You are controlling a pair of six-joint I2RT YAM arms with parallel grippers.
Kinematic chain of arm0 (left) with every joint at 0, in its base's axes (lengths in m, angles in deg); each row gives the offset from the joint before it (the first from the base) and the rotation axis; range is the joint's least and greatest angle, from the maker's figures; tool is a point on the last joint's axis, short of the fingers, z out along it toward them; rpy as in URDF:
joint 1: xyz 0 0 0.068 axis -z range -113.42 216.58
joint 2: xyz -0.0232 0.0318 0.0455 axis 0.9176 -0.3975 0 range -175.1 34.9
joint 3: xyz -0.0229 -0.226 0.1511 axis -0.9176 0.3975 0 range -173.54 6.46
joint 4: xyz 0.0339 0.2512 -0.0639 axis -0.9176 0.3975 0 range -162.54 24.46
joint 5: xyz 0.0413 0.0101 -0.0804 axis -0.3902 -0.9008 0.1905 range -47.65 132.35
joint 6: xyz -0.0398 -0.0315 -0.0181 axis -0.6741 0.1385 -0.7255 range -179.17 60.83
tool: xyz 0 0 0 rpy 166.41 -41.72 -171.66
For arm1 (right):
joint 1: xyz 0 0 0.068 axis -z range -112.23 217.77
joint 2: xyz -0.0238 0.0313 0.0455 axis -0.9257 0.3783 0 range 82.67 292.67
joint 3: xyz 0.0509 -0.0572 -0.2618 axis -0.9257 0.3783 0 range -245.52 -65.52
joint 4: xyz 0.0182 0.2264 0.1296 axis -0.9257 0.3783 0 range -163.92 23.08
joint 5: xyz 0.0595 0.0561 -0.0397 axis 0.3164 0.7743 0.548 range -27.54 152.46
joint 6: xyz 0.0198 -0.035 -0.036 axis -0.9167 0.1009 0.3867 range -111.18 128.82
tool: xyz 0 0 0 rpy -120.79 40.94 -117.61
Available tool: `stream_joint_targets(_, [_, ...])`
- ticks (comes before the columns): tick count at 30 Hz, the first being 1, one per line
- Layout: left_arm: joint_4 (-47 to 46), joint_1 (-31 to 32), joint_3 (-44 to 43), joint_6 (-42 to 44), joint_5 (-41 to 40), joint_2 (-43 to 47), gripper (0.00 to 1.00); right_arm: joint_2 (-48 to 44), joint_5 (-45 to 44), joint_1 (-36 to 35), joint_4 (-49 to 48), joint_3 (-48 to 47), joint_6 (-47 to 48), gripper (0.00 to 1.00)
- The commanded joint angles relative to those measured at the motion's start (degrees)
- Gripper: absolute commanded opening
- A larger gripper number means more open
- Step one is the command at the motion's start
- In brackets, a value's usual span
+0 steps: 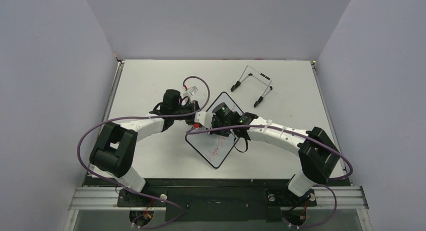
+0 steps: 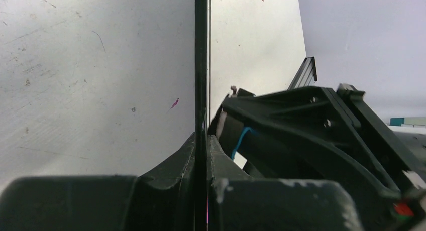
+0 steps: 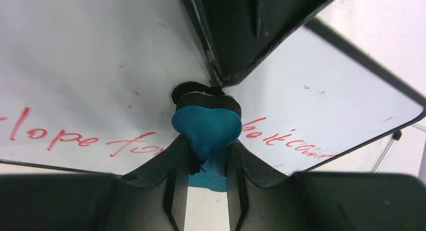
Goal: Erase the whiteboard
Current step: Erase the whiteboard at the center of the board.
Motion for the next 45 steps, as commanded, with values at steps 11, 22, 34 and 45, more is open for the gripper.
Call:
stream_joint_targets(11, [-3.03,0.36,-1.28,0.23,3.25,2.81,0.0,-0.41,2.18,-3.85,2.51,0.61,0.81,0.0])
stream_joint_targets(22, [-3.5,0.36,-1.51,0.35,4.07,2.71,0.0,2.05,1.58,4.1,4.63,0.91,1.57,0.0])
stream_joint_targets(34, [-3.67,0.36,-1.15,0.28,4.27,2.5,0.0,0.77,0.93,2.06,0.96,-1.72,-1.53,0.0])
stream_joint_targets(45, [-4.66,0.24,-1.59,0.19,5.94,1.35,0.0,2.06,3.3,5.05,4.78,-1.04,0.66,0.0])
